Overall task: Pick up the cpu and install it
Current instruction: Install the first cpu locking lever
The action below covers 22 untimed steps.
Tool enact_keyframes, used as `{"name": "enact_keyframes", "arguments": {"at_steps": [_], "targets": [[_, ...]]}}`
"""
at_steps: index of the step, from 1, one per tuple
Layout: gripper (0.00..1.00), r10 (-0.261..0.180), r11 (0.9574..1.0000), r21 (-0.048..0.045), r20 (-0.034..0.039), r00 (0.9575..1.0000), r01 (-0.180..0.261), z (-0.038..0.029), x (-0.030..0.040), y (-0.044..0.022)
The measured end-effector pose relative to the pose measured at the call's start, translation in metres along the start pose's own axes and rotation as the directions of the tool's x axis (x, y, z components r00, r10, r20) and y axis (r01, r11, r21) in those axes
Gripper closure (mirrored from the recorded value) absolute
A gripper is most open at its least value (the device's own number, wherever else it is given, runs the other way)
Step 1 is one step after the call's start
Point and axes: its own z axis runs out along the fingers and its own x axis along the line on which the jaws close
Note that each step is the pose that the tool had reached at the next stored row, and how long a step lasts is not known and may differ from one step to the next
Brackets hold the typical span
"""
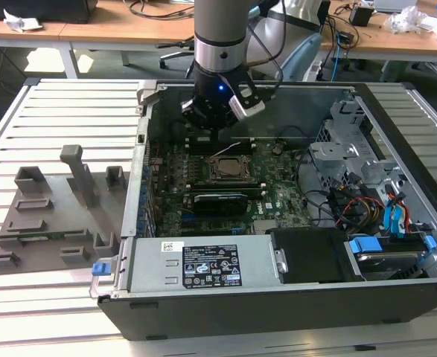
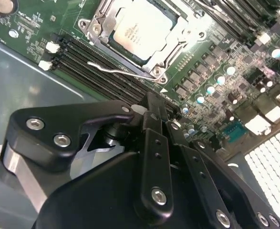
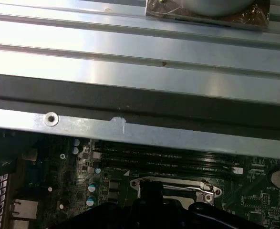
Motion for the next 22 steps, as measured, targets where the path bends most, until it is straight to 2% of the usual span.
{"name": "enact_keyframes", "arguments": {"at_steps": [3,9,12,15,19,22], "targets": [[0.89,-0.024,0.9997,-0.0005,-0.0027,0.9997,0.024,0.0049,-0.0009,-0.0004],[0.89,-0.032,0.9995,-0.001,-0.0074,0.9995,0.032,0.0133,-0.0121,-0.0018],[0.89,-0.032,0.9995,-0.0012,-0.0088,0.9995,0.032,0.0168,-0.0142,-0.002],[0.89,-0.032,0.9995,-0.0013,-0.0097,0.9994,0.032,0.0219,-0.0149,0.0007],[0.89,-0.032,0.9995,-0.0008,-0.0104,0.9994,0.032,0.0253,-0.0175,0.003],[0.89,-0.032,0.9995,0.0035,-0.0111,0.9994,0.032,0.027,-0.0217,0.0027]]}}
